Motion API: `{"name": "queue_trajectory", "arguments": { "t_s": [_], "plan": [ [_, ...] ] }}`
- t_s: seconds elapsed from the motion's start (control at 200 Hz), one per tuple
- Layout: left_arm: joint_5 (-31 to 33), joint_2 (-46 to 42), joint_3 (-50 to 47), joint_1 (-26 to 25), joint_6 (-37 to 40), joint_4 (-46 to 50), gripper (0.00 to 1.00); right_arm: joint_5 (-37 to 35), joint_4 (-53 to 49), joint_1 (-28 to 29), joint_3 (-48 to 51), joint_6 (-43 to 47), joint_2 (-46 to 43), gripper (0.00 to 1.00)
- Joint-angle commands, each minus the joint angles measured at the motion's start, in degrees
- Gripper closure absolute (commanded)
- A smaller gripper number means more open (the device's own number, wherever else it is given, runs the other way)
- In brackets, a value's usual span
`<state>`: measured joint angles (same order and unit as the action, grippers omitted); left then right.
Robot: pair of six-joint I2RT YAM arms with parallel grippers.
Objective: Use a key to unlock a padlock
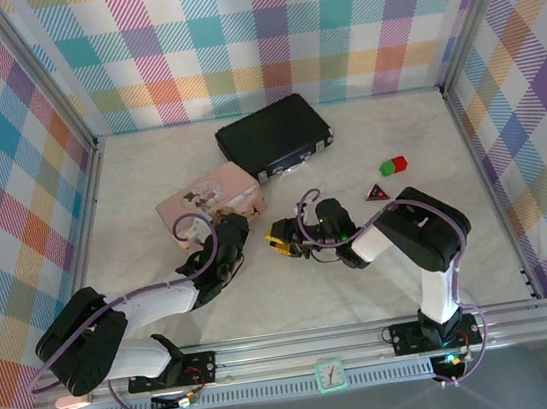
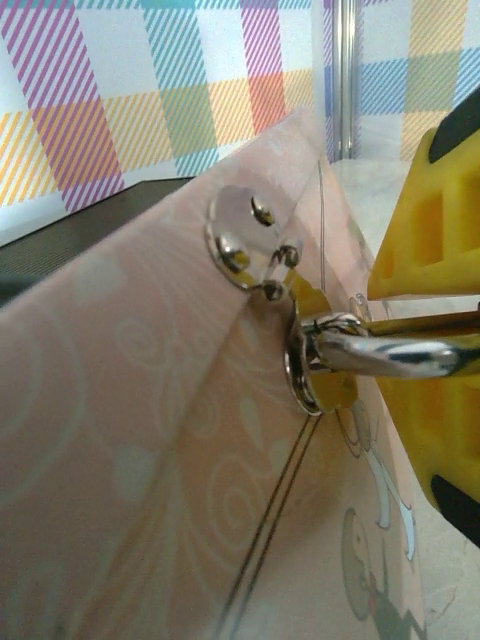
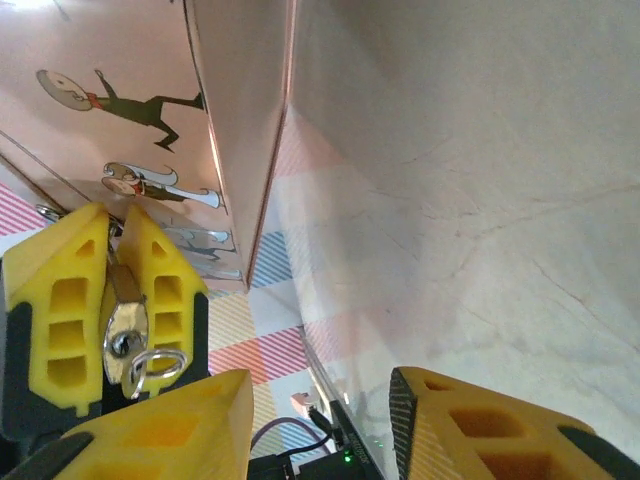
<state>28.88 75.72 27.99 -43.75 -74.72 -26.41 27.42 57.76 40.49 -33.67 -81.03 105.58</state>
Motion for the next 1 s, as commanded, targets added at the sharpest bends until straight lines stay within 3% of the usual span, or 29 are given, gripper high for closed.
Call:
{"name": "queue_trajectory", "arguments": {
  "t_s": [0.0,0.135,0.335,0.5,0.64,0.995],
  "plan": [
    [0.60,-0.03,3.98,-0.25,1.46,2.86,1.00,-2.16,-13.90,0.09,-0.35,14.15,-8.16,0.59],
    [-0.96,0.27,3.81,-0.61,0.52,3.18,1.00,-5.46,-37.36,0.29,-4.42,31.76,-17.14,0.59],
    [-4.19,0.75,3.43,-1.00,-0.86,2.77,1.00,-4.76,-46.26,0.29,-7.40,42.51,-21.30,0.65],
    [-5.24,1.87,3.48,-1.58,-1.34,0.90,1.00,-0.71,-35.21,0.75,-6.40,30.32,-18.14,0.69],
    [-5.13,3.37,2.75,-2.15,-2.07,-2.47,1.00,-4.95,-23.57,2.46,-4.10,18.18,-15.60,0.66],
    [-5.58,4.59,2.60,-2.42,-2.96,-4.47,1.00,-7.00,-1.05,2.86,-3.38,2.41,-3.08,0.65]
  ]
}}
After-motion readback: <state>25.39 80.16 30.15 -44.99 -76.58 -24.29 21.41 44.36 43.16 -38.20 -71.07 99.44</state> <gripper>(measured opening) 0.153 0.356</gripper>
